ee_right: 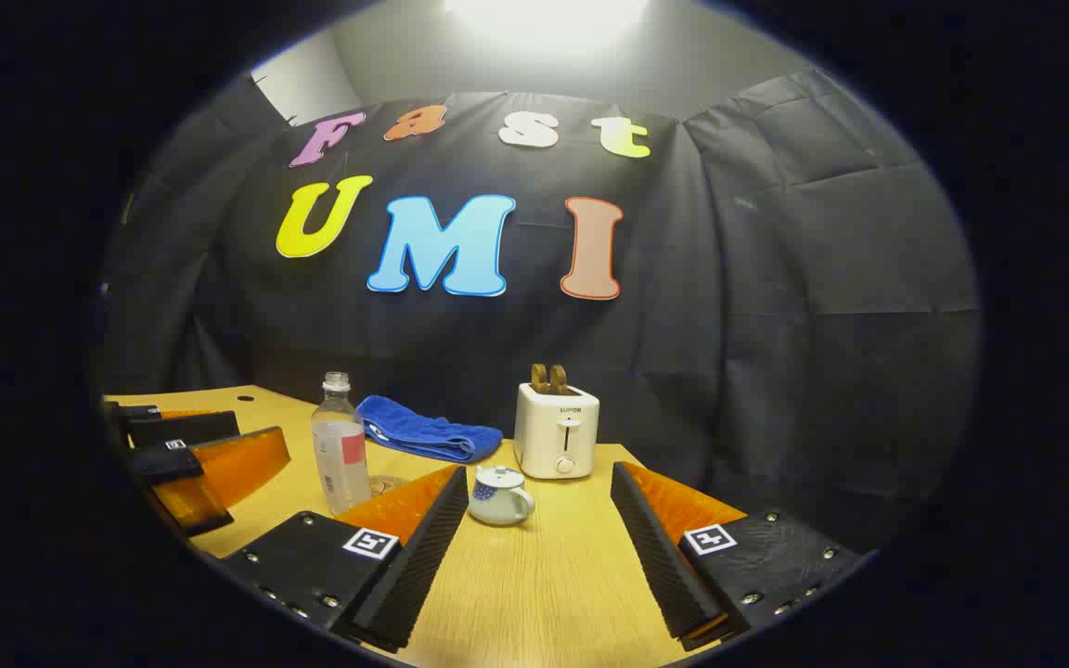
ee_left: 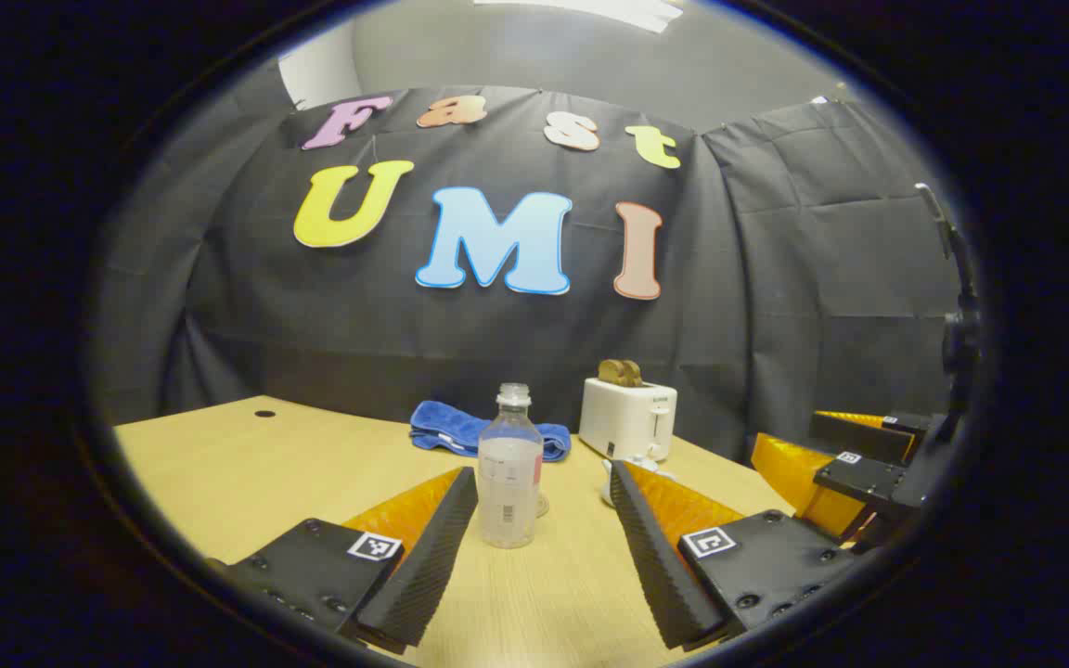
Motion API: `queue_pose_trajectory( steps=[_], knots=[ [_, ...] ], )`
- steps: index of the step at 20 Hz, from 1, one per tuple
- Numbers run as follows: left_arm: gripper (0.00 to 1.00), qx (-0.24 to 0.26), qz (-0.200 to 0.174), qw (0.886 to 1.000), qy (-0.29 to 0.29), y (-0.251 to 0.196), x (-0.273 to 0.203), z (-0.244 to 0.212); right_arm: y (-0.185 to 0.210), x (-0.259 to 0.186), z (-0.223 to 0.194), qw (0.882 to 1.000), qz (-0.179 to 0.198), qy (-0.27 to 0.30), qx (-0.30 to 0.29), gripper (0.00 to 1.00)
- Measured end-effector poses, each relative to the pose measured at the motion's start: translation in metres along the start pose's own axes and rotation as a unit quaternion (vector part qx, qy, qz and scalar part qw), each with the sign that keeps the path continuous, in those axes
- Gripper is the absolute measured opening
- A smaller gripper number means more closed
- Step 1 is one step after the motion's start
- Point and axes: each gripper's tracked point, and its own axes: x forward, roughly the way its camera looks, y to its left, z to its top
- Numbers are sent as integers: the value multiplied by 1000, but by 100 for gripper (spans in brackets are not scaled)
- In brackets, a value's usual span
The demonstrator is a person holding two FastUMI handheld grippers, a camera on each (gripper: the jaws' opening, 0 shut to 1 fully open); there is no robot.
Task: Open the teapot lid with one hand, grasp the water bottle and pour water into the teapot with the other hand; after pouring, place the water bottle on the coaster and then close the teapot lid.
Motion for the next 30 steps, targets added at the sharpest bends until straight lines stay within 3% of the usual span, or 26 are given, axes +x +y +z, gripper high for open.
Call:
queue_pose_trajectory(
  steps=[5, 15, 21, 30],
  knots=[
    [99, -16, -5, 1000, 3, 2, -3, -7, 2, -4, 1, 1000, 8, -10, 12, 96],
    [99, 36, 14, 999, 10, 3, -1, -11, 10, -2, 0, 1000, 24, -11, 7, 96],
    [99, 30, 13, 999, 20, 4, 8, -12, 30, 10, 14, 997, 76, -9, 22, 96],
    [99, 66, 11, 997, 35, 17, 60, -6, 48, 66, 54, 991, 127, -13, 28, 96]
  ],
)
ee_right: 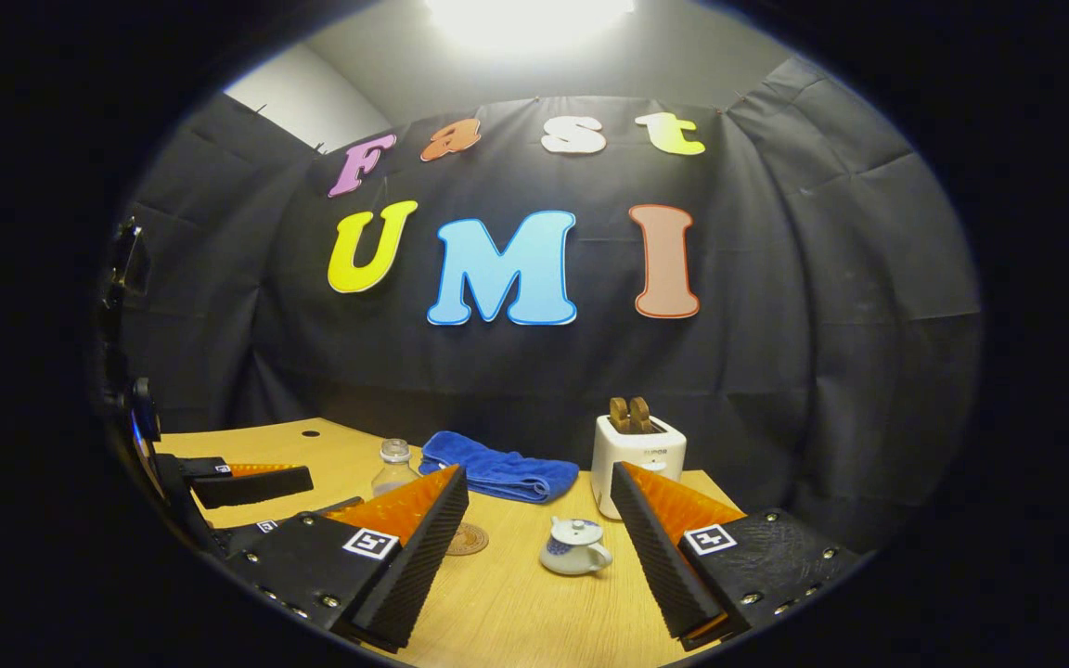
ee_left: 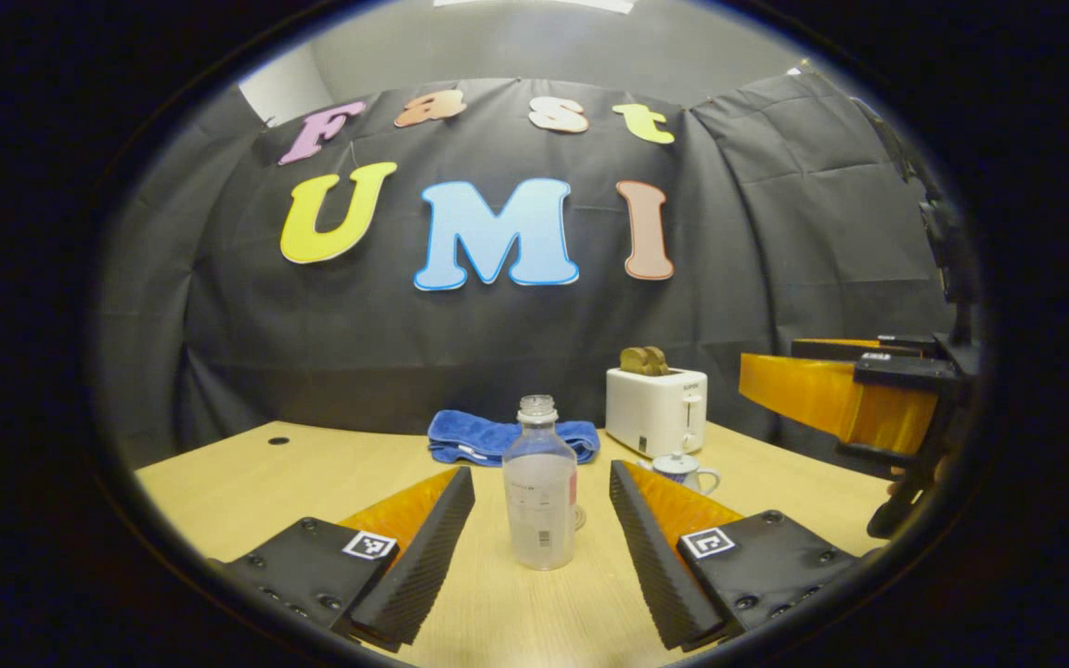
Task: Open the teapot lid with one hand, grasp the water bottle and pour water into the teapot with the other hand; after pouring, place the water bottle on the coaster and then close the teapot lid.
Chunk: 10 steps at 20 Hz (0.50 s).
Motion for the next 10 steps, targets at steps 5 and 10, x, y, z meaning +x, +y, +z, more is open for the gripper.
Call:
queue_pose_trajectory(
  steps=[5, 10],
  knots=[
    [99, -2, -8, 1000, 13, 6, 32, -18, -8, 42, -11, 999, 18, 16, 41, 96],
    [99, -8, -14, 999, 32, 8, 55, -41, -28, 86, -42, 998, -4, 33, 61, 96]
  ],
)
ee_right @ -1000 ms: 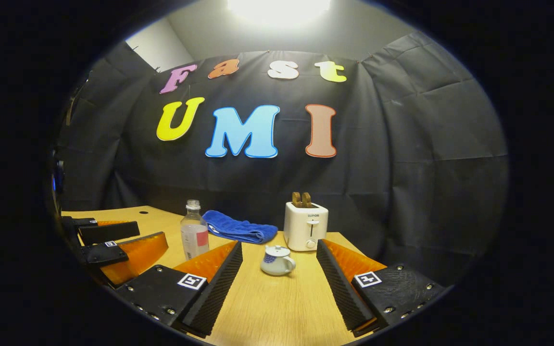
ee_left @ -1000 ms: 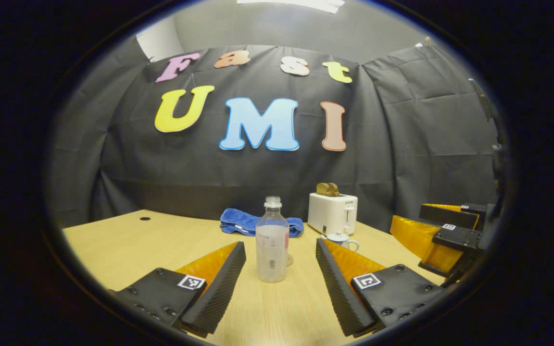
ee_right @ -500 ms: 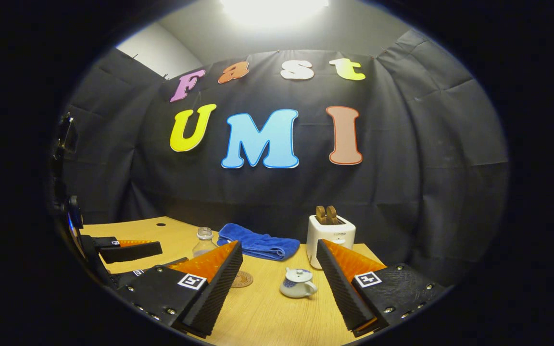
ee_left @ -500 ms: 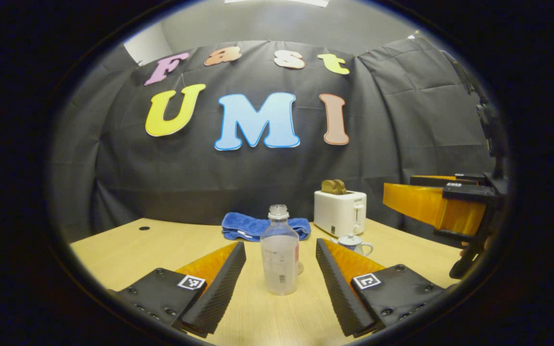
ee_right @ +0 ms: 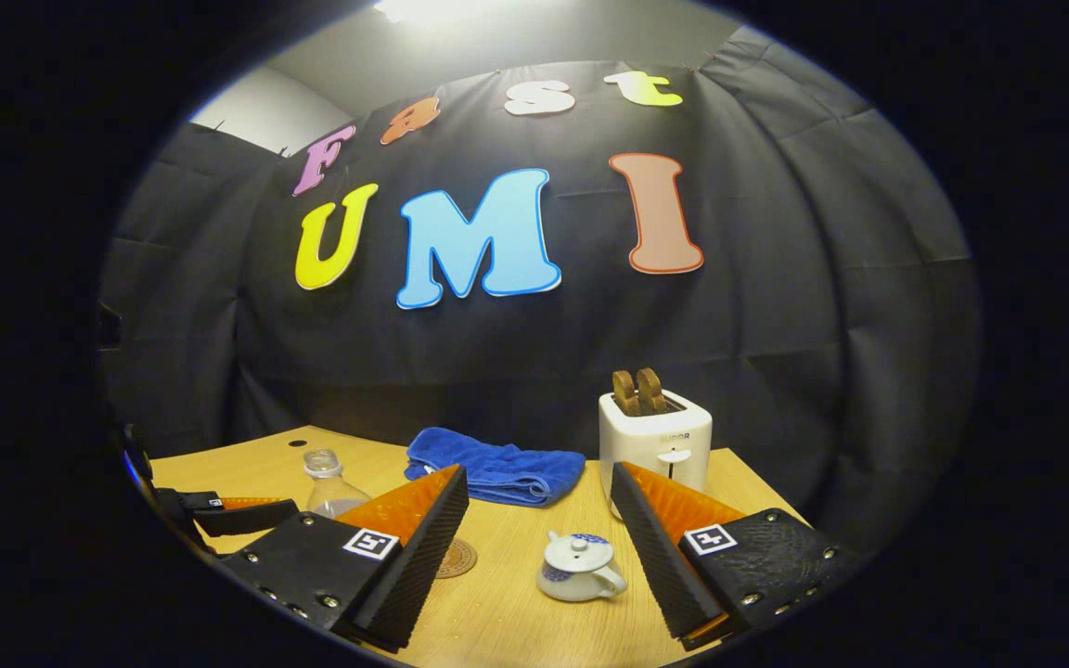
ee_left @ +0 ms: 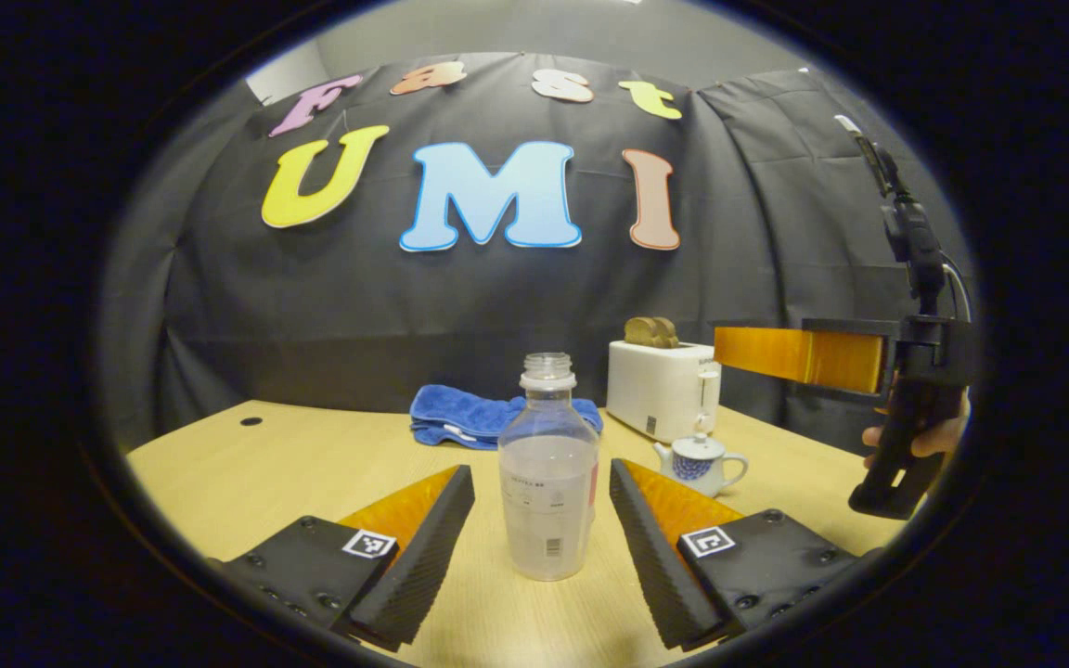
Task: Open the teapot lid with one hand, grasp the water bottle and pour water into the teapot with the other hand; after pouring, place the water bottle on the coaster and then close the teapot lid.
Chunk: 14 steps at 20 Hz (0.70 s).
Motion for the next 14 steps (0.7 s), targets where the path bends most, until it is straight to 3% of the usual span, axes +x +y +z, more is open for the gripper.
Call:
queue_pose_trajectory(
  steps=[11, 14],
  knots=[
    [99, 11, -26, 1000, -3, -9, 37, -18, -16, 69, -68, 999, -20, 46, 8, 96],
    [99, -2, -32, 999, -1, -11, 41, -22, -20, 75, -83, 998, -27, 61, 0, 90]
  ],
)
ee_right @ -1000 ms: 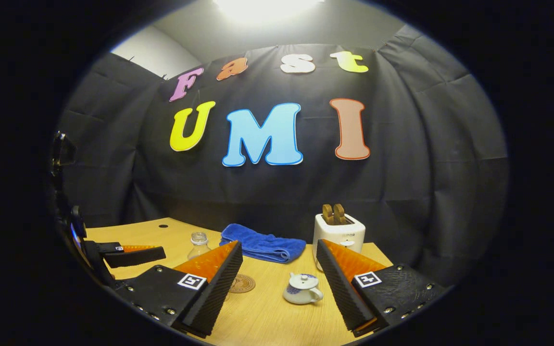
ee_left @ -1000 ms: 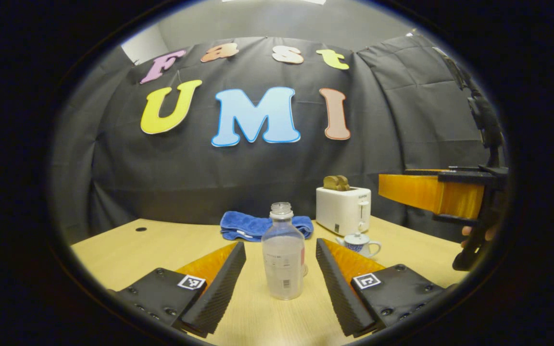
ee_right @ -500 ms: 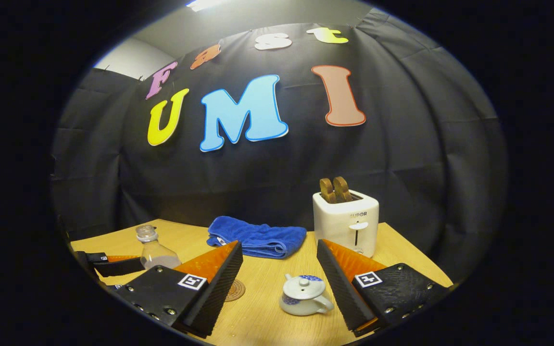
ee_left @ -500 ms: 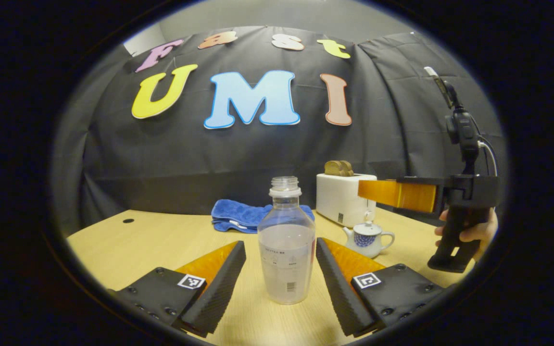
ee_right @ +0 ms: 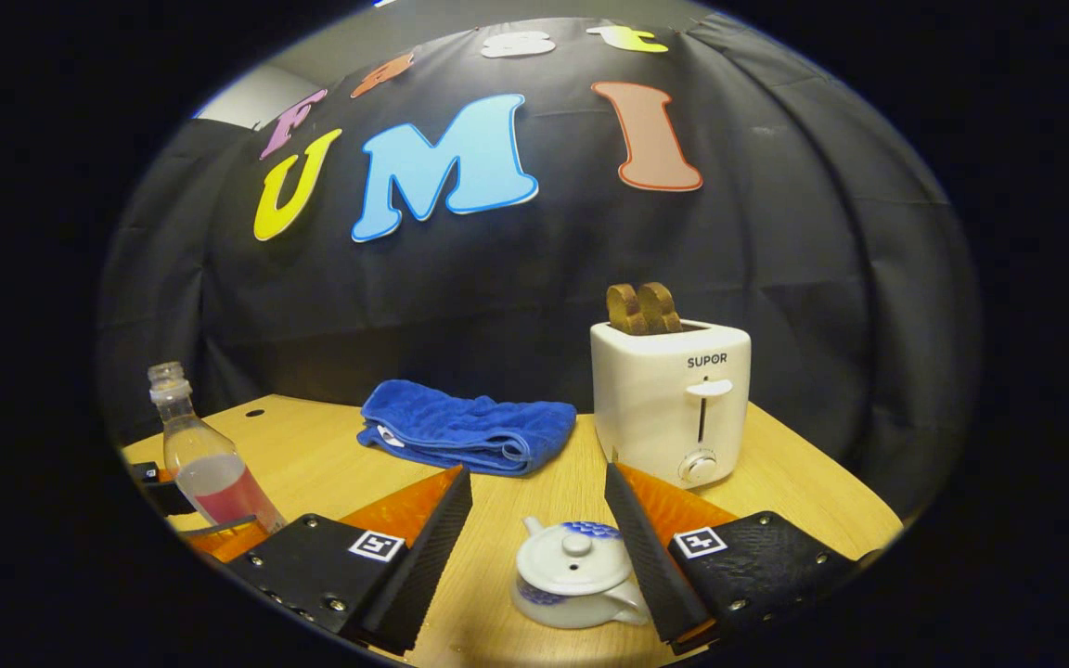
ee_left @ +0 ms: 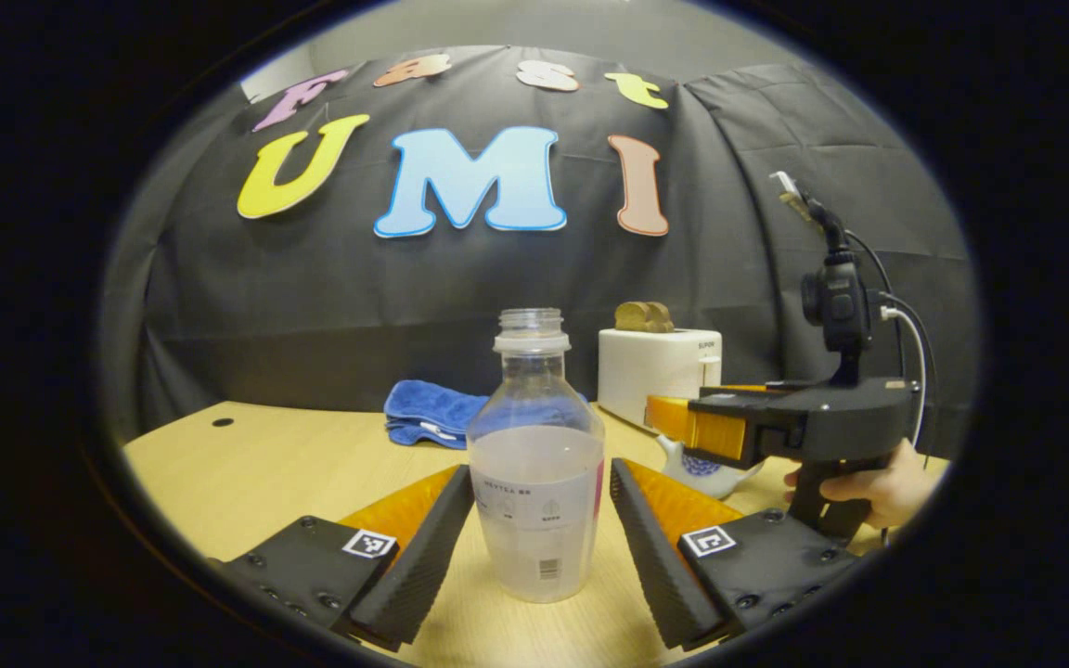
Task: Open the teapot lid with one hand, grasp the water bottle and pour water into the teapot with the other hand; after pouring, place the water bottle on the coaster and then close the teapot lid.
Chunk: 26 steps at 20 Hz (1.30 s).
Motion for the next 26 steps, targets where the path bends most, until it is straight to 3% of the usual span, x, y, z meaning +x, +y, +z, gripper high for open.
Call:
queue_pose_trajectory(
  steps=[1, 2, 6, 8, 10, 11, 13, 18, 19, 23, 24, 26],
  knots=[
    [99, 0, -1, 1000, 2, 0, 1, -2, -2, 4, -4, 1000, -5, 4, -3, 89],
    [99, 4, 0, 1000, 3, 0, 1, -2, -2, 7, -6, 1000, -5, 8, -4, 80],
    [99, 9, 2, 1000, -1, 1, 0, 0, -6, 11, -12, 1000, -13, 12, -15, 79],
    [97, 13, 4, 1000, 1, 1, 2, -1, -6, 13, -13, 1000, -12, 16, -17, 63],
    [93, 20, 6, 1000, 3, 1, 2, -1, -6, 13, -14, 999, -16, 20, -21, 63],
    [91, 21, 6, 1000, 3, 1, 3, -3, -13, 17, -13, 999, -35, 17, -28, 63],
    [89, 21, 7, 1000, 4, 1, 1, -1, -13, 13, -10, 999, -31, 20, -13, 28],
    [88, 9, 11, 1000, 7, 3, -2, -2, -22, 16, -10, 999, -35, 18, -15, 28],
    [88, 11, 13, 1000, 8, 3, -3, -2, -19, 19, -13, 999, -30, 18, -7, 13],
    [87, 9, 16, 1000, 7, 3, -5, -3, -13, 12, -10, 1000, -5, 17, 11, 13],
    [87, 7, 16, 1000, 5, 3, -5, -1, -13, 9, -11, 1000, -2, 14, 8, 6],
    [86, 3, 15, 1000, 4, 3, -6, -2, -11, 10, -11, 1000, 0, 10, 4, 6]
  ],
)
